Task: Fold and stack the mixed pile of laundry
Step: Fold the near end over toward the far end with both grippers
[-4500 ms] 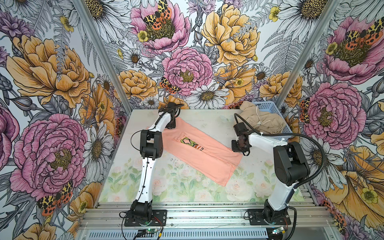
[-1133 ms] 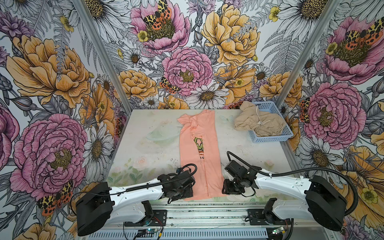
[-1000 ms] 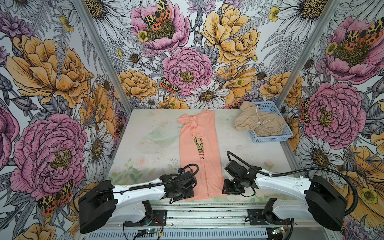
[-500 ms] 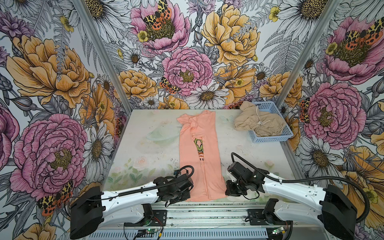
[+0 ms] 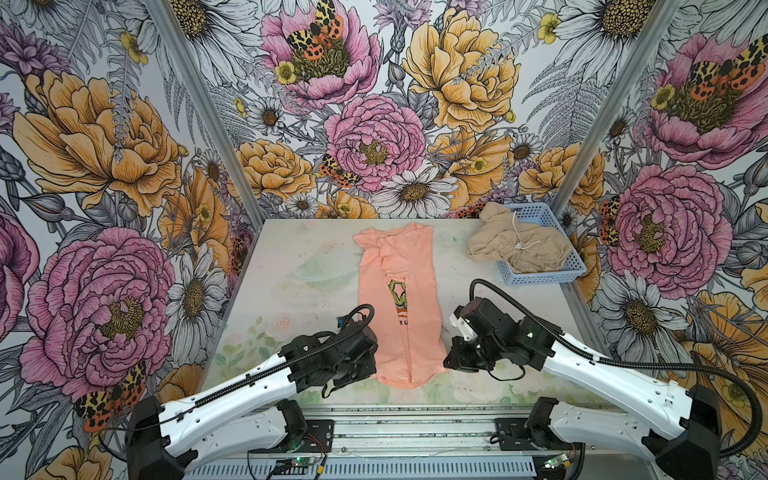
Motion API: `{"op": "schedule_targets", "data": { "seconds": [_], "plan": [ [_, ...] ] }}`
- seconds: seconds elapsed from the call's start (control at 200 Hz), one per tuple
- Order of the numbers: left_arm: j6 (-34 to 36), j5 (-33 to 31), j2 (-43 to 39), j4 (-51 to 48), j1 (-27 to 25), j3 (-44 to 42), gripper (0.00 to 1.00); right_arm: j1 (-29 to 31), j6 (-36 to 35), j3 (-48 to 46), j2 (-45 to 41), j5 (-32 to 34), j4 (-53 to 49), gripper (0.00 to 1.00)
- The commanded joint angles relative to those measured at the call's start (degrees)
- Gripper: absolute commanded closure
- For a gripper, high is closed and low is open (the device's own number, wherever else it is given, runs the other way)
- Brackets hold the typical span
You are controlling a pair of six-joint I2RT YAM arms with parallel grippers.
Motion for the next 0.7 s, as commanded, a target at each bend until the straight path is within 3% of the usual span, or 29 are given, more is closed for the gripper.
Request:
{"op": "schedule_targets", "data": {
  "seconds": [0.0, 0.265, 0.696],
  "plan": [
    [10.37, 2.87, 3.5, -1.73, 6.95, 4.14, 0.95, -6.24, -7.65, 5.42, 5.21, -0.55, -1.12, 1.0],
    [28.59, 5.95, 21.12, 0.48, 23.24, 18.65, 0.95, -18.88, -18.9, 20.29, 22.61, -3.2, 0.03, 1.0],
    [38.39, 9.55, 47.76, 4.66, 32.78, 36.9, 0.97, -26.87, -25.86, 39.58, 47.51, -6.63, 2.04, 1.0]
  ]
}}
